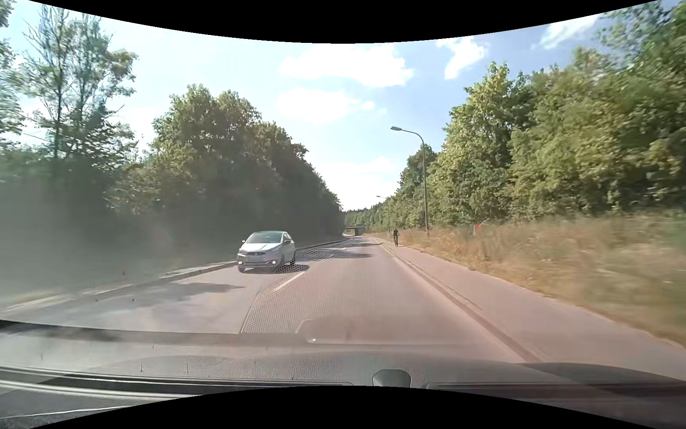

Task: Follow the waypoints while adhering to traffic rules and regulations

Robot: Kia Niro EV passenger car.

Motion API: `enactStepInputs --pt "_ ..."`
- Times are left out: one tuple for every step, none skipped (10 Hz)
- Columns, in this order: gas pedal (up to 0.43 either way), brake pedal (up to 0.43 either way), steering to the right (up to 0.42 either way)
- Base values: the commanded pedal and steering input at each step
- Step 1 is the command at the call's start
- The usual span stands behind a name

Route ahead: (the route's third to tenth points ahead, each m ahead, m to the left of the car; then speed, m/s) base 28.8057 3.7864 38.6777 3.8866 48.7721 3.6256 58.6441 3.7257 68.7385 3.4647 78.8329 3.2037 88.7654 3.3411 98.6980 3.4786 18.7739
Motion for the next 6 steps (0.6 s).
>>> enactStepInputs --pt "0.260 0.006 0.000" --pt "0.260 0.006 0.000" --pt "0.260 0.006 0.000" --pt "0.248 0.006 0.000" --pt "0.228 0.006 0.000" --pt "0.197 0.006 0.000"
